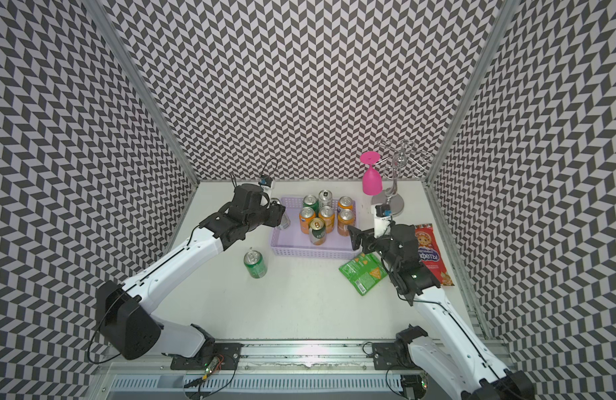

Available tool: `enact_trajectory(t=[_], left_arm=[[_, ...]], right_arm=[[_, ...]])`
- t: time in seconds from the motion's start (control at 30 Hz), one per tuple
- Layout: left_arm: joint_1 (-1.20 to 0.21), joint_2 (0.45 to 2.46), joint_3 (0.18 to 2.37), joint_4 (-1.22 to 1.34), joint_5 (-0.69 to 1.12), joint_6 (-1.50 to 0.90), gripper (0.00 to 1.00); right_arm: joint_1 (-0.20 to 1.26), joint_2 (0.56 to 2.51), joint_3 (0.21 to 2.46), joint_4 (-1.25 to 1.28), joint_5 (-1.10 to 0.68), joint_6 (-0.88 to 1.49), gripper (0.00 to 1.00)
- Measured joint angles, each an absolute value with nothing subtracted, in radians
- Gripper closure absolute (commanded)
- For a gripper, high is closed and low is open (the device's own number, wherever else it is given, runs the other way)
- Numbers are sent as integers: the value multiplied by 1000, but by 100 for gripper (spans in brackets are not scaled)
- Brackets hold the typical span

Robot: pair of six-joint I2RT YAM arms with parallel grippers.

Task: Take out the drinks from the basket
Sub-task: Place the drink at the center of the board.

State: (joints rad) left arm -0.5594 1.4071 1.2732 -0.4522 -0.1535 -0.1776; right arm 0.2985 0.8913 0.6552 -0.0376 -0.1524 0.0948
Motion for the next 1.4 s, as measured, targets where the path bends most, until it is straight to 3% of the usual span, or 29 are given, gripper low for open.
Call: enact_trajectory(t=[0.57, 1.4], left_arm=[[-749, 1121, 1034, -567, -254, -305, 61], [-757, 1196, 837, -434, -303, -331, 60]], right_arm=[[299, 891, 655, -38, -154, 95, 0], [299, 891, 655, -37, -155, 95, 0]])
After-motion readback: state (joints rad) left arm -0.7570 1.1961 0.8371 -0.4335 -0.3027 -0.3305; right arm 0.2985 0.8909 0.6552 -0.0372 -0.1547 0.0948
